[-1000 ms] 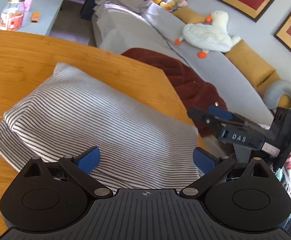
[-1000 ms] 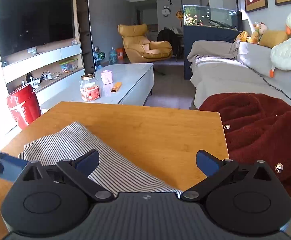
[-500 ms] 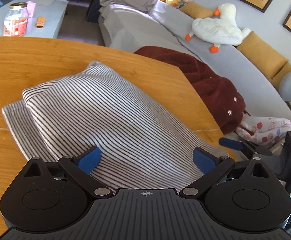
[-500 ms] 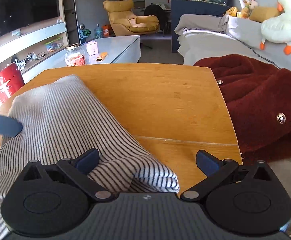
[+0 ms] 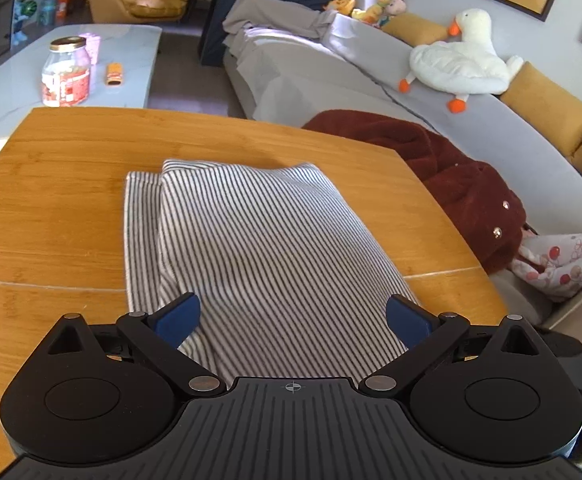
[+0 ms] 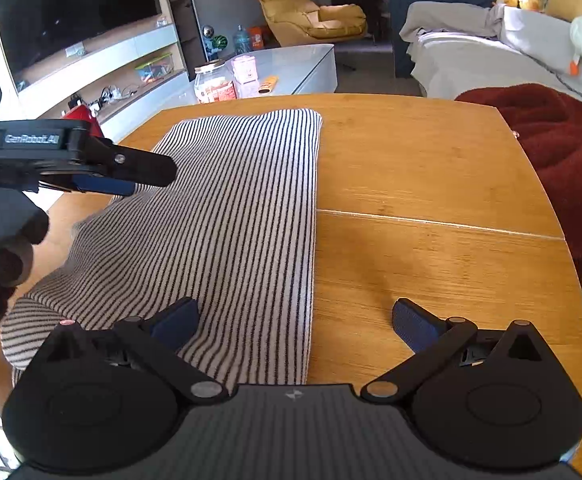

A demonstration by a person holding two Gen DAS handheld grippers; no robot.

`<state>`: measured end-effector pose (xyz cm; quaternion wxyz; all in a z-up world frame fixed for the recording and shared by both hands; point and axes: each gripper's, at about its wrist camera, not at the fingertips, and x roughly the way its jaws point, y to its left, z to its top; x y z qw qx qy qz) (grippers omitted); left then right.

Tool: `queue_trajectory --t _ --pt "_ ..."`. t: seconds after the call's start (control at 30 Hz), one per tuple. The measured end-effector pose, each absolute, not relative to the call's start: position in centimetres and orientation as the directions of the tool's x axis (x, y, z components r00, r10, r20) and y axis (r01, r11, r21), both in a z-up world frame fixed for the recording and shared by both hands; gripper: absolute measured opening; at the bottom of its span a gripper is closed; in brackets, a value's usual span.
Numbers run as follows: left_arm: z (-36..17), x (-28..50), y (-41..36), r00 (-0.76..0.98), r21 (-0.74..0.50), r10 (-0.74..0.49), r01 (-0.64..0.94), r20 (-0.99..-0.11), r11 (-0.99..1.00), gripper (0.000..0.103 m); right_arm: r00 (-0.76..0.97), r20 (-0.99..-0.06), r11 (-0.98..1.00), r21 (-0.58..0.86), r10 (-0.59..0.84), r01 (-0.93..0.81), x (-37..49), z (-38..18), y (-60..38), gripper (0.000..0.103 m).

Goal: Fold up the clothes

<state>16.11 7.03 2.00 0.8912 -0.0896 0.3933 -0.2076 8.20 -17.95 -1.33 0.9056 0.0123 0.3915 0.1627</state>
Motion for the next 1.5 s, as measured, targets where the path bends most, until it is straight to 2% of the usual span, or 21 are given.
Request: queue_trajectory --t 0.17,0.3,0.37,0.47,0.5,0.63,0.83,0.9,0.97,1.0,1.13,1.23,1.33,1.4,1.5 --pt "1.9 11.3 7.9 0.608 -0.204 -0.378 0.337 -0.699 0.919 0.102 0.670 -0.652 0.931 0.184 0.355 -0.315 8.5 0.9 -19.6 0.103" --pt "0.9 8.7 8.1 0.615 -0.126 -0.325 0.345 -0.719 0.930 0.103 0.773 -0.528 0.930 0.102 0.351 -0.352 7.6 2.2 -19.4 0.103" --pt "0.8 8.3 8.7 0.615 -0.141 -0.325 0.328 -0.718 0.934 0.103 0.764 -0.535 0.920 0.070 0.361 -0.386 7.6 1.8 -18.6 0.103" --pt "0.8 7.5 9.3 0.608 -0.149 -0.330 0.330 -0.722 0.932 0.103 0.699 -0.634 0.882 -0.053 0.332 -0.467 7.0 -0.4 -16.3 0.100" --pt "0.8 7.2 9.4 0.606 -0.147 -0.332 0.334 -0.723 0.931 0.103 0.714 -0.625 0.881 -0.086 0.315 -0.464 6.0 -0.9 -15.9 0.099" --pt "1.1 6.3 10.1 0.604 -0.142 -0.334 0.343 -0.724 0.928 0.103 0.659 -0.670 0.844 -0.089 0.341 -0.528 5.6 0.4 -15.8 0.100" --pt "1.9 5.5 11.2 0.632 -0.118 -0.301 0.316 -0.714 0.941 0.103 0.719 -0.590 0.758 -0.258 0.367 -0.599 2.8 3.1 -14.6 0.099" --pt "2.1 5.4 11.6 0.641 -0.112 -0.292 0.306 -0.710 0.945 0.103 0.699 -0.569 0.715 -0.256 0.432 -0.650 1.3 3.8 -13.8 0.089" --pt "2.4 5.2 11.9 0.649 -0.107 -0.282 0.296 -0.707 0.949 0.103 0.668 -0.582 0.679 -0.252 0.463 -0.690 0.6 3.9 -12.8 0.064" --pt "2.4 5.3 12.1 0.652 -0.106 -0.275 0.287 -0.706 0.952 0.103 0.648 -0.608 0.676 -0.234 0.459 -0.699 0.7 3.3 -12.5 0.063" --pt "2.7 5.1 12.8 0.665 -0.102 -0.256 0.263 -0.702 0.960 0.103 0.554 -0.706 0.659 -0.164 0.440 -0.734 1.3 0.9 -11.2 0.062" --pt "3.2 4.6 13.5 0.677 -0.093 -0.244 0.252 -0.694 0.963 0.103 0.563 -0.674 0.618 -0.198 0.478 -0.761 0.3 1.7 -11.4 0.063" --pt "3.2 4.6 14.0 0.685 -0.098 -0.240 0.240 -0.688 0.966 0.103 0.535 -0.645 0.561 -0.193 0.545 -0.805 -0.8 3.0 -11.7 0.085" --pt "3.1 4.7 14.0 0.683 -0.110 -0.247 0.239 -0.688 0.965 0.103 0.500 -0.656 0.513 -0.194 0.566 -0.836 -1.4 2.5 -11.1 0.085" --pt "2.8 4.9 13.7 0.668 -0.115 -0.256 0.248 -0.698 0.962 0.103 0.516 -0.678 0.457 -0.287 0.524 -0.842 -2.5 0.4 -9.6 0.085"
